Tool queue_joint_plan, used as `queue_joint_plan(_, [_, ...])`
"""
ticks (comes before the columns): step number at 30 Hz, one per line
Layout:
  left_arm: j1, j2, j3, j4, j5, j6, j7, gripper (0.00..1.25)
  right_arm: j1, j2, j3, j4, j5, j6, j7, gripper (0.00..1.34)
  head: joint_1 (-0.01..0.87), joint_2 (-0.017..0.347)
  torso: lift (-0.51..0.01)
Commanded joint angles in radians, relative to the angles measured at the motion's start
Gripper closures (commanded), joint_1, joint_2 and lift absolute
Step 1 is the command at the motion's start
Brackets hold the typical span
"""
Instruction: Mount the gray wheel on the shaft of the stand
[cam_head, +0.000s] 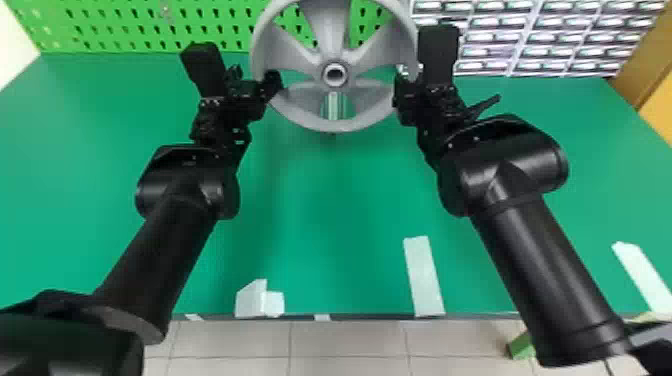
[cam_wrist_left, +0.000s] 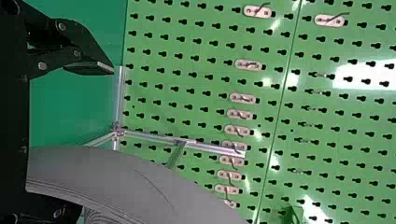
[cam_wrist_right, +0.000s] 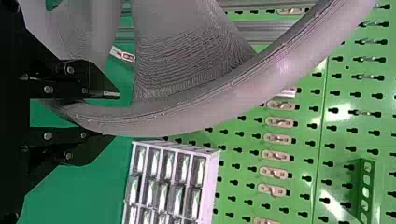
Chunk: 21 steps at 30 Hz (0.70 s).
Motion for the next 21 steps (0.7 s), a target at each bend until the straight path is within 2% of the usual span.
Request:
queue_joint_plan(1, [0.001,0.000,-0.003,0.001,0.000,-0.004,0.127,0.57,0.000,0.000,0.001,0.002,0.001,-0.005,-0.184,1.18,0.865,0.052,-0.101])
queue_joint_plan(10, [0.004,0.000,-0.012,0.001,0.006,-0.013,0.127,0.57,0.003,-0.002,0.000,0.002,0.001,-0.010,-0.184,1.17,0.865,0.052,-0.101])
queue_joint_plan(21, [0.009,0.000,-0.034,-0.001,0.026,-0.021,0.125,0.54,0.006,-0.003,-0.003,0.002,0.000,-0.017,-0.184,1.07,0.865,0.052,-0.101])
